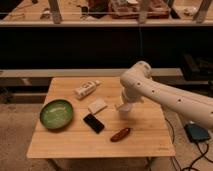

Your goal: Place the ceramic cup in the ceramic bowl

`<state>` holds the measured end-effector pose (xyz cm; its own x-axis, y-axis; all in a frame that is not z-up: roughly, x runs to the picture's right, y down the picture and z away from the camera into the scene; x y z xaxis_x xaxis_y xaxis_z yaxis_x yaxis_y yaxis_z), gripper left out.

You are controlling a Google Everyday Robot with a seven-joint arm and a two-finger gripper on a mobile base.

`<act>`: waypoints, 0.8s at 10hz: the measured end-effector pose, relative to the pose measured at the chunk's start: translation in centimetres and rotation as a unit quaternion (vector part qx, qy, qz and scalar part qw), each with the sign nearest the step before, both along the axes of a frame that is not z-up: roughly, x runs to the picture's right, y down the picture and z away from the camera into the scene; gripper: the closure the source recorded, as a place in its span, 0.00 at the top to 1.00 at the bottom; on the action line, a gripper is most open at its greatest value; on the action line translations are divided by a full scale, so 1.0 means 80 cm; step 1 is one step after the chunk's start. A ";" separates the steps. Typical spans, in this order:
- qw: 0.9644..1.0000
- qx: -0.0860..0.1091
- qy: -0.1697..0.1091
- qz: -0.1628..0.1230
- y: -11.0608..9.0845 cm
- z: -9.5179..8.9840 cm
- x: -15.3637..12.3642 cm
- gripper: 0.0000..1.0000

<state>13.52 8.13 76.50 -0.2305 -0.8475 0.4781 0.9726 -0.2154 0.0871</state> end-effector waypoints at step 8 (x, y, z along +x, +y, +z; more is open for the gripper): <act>0.996 -0.014 0.003 0.088 -0.052 0.029 0.035 0.80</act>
